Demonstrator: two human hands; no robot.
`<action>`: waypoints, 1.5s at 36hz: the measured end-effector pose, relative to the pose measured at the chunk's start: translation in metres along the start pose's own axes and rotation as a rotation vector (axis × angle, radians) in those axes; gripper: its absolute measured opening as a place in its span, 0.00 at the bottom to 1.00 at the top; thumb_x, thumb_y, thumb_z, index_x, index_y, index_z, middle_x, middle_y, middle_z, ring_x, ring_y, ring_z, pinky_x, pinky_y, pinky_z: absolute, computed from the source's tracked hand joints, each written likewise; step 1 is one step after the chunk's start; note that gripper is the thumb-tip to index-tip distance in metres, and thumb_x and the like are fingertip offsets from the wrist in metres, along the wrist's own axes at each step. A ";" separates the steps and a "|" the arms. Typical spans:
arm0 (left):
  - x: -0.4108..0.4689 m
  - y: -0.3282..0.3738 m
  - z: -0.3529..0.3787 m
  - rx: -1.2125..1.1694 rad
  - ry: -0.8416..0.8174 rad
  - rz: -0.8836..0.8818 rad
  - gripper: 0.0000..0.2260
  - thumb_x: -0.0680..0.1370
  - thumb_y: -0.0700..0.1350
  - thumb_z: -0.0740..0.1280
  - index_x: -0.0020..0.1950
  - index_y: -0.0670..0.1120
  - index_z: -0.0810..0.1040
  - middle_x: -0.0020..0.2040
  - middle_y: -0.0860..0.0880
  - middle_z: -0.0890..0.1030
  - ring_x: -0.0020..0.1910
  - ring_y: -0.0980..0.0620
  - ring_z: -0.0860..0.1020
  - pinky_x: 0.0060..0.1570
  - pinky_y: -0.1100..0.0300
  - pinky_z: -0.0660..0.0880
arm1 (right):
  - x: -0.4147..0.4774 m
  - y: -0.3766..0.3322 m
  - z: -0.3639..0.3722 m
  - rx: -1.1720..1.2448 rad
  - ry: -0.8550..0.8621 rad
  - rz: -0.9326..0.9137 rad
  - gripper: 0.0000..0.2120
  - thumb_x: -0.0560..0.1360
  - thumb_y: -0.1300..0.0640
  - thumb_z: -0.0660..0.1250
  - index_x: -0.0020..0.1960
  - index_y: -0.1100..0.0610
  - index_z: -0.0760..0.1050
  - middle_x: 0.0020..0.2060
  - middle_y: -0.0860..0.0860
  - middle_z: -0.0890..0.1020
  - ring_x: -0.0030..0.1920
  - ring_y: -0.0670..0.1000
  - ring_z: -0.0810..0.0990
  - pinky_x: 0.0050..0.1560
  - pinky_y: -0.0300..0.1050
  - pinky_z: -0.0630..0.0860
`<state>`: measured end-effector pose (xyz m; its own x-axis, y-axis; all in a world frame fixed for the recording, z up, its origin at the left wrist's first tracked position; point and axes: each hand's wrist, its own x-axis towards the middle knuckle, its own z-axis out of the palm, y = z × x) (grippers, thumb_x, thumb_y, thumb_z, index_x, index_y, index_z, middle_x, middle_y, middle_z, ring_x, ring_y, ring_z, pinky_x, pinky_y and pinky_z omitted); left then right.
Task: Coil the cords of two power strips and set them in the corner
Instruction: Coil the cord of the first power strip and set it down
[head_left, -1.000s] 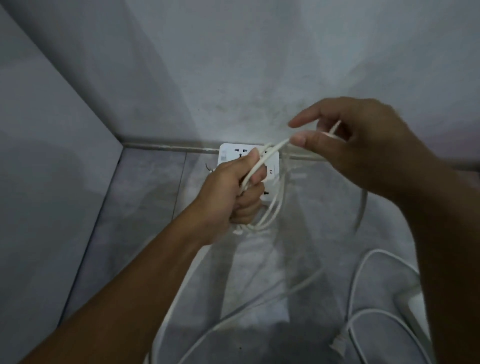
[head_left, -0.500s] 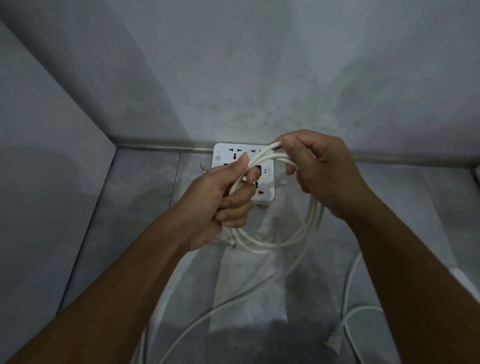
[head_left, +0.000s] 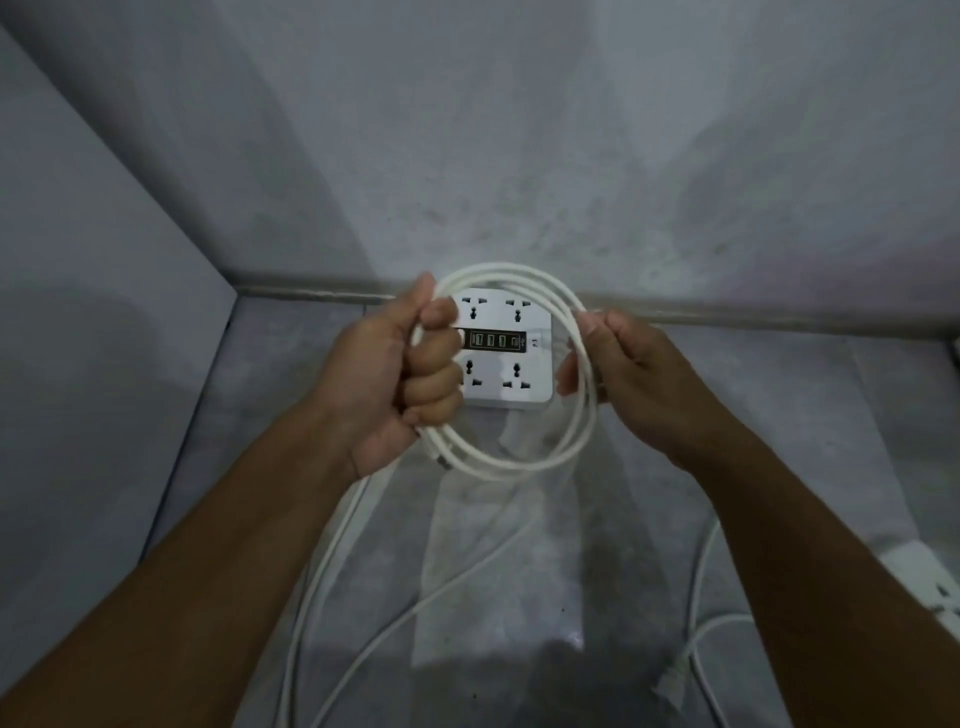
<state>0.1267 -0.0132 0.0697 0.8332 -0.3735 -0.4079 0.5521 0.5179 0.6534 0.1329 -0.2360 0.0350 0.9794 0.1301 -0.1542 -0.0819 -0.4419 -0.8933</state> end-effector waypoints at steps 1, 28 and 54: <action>0.001 0.003 -0.002 -0.045 0.012 0.032 0.18 0.83 0.54 0.53 0.35 0.51 0.65 0.27 0.54 0.50 0.22 0.55 0.46 0.21 0.65 0.45 | -0.001 0.001 0.003 0.030 -0.030 0.030 0.16 0.86 0.48 0.54 0.48 0.53 0.77 0.41 0.57 0.86 0.41 0.59 0.86 0.45 0.55 0.84; 0.008 0.038 -0.019 -0.218 0.256 0.488 0.19 0.85 0.54 0.49 0.36 0.51 0.64 0.24 0.53 0.54 0.21 0.55 0.50 0.20 0.61 0.50 | -0.011 0.026 0.002 -0.173 0.340 0.132 0.10 0.81 0.60 0.61 0.47 0.50 0.78 0.34 0.49 0.81 0.29 0.43 0.76 0.35 0.40 0.69; 0.008 0.032 -0.009 -0.204 0.268 0.512 0.19 0.85 0.53 0.49 0.36 0.51 0.64 0.24 0.53 0.54 0.21 0.56 0.51 0.20 0.63 0.52 | -0.023 0.020 -0.031 -0.614 -0.038 0.385 0.10 0.79 0.57 0.71 0.59 0.49 0.84 0.40 0.49 0.84 0.40 0.48 0.81 0.42 0.40 0.75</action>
<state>0.1509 0.0077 0.0815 0.9588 0.1550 -0.2382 0.0524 0.7273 0.6843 0.1146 -0.2757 0.0339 0.8941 -0.1092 -0.4343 -0.2904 -0.8796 -0.3767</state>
